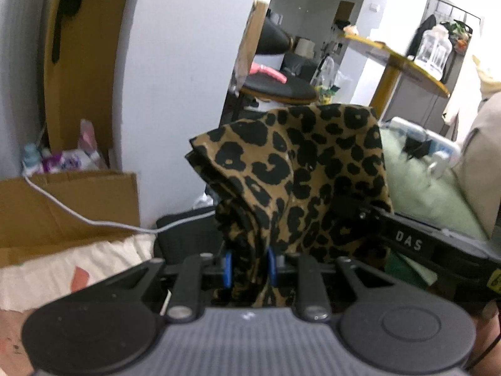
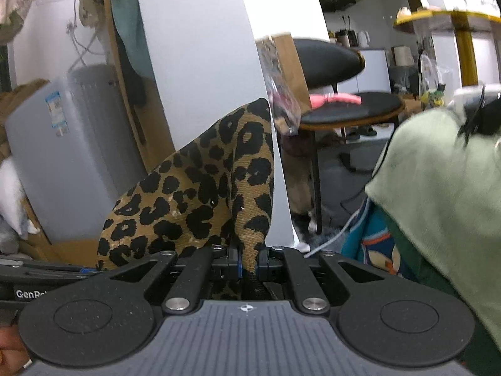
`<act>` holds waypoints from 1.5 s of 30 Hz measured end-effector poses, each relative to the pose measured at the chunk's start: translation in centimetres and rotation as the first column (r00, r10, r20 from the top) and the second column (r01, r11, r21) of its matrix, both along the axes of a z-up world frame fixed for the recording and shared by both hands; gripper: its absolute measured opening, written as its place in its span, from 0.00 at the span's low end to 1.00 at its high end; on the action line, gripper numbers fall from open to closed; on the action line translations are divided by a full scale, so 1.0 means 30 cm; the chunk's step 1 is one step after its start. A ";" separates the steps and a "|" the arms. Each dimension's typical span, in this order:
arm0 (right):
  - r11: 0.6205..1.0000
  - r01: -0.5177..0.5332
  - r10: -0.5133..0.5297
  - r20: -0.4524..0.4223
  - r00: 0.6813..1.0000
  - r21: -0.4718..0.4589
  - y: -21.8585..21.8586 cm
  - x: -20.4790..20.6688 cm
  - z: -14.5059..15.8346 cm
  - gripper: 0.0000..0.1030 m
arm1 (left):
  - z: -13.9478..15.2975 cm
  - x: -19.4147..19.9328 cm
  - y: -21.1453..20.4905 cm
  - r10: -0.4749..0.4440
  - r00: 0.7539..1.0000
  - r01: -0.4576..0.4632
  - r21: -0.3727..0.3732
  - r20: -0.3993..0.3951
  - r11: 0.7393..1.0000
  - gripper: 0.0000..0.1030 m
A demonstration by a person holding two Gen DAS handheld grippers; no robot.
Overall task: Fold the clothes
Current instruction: 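Carry the lifted leopard skirt with both tools toward the teal cloth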
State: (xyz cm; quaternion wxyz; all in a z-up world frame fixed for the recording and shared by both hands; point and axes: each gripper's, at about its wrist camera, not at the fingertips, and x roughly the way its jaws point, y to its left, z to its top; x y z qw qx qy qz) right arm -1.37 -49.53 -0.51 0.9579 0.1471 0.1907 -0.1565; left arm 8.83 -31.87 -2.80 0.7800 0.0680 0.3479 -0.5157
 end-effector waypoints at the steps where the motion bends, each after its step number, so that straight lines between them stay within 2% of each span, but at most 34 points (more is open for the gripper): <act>1: 1.000 0.001 -0.001 -0.009 1.000 -0.001 -0.012 0.017 -0.031 0.05 | -0.032 0.011 -0.013 -0.003 1.000 0.003 0.002 -0.008 1.000 0.22; 5: 1.000 0.016 -0.016 -0.040 0.999 0.016 -0.067 0.081 -0.151 0.05 | -0.158 0.059 -0.066 -0.013 0.999 0.013 0.005 -0.042 1.000 0.22; 12: 1.000 0.018 -0.018 -0.075 0.997 0.004 -0.139 0.199 -0.306 0.05 | -0.331 0.152 -0.130 -0.024 0.995 0.022 -0.024 -0.093 0.999 0.22; 21: 0.999 -0.009 0.012 -0.093 0.996 0.031 -0.205 0.348 -0.460 0.05 | -0.485 0.333 -0.190 -0.040 0.985 0.033 -0.048 -0.169 0.998 0.22; 27: 0.999 -0.044 0.044 -0.150 0.988 0.004 -0.237 0.459 -0.510 0.05 | -0.560 0.418 -0.235 -0.048 0.979 0.038 -0.053 -0.199 0.998 0.22; 41: 0.998 -0.062 0.064 -0.261 0.963 0.016 -0.295 0.634 -0.542 0.05 | -0.638 0.546 -0.294 -0.014 0.959 -0.001 -0.054 -0.282 0.999 0.22; 45: 0.996 -0.091 0.082 -0.304 0.949 -0.016 -0.298 0.699 -0.571 0.05 | -0.669 0.589 -0.309 -0.007 0.956 -0.007 -0.050 -0.293 0.999 0.22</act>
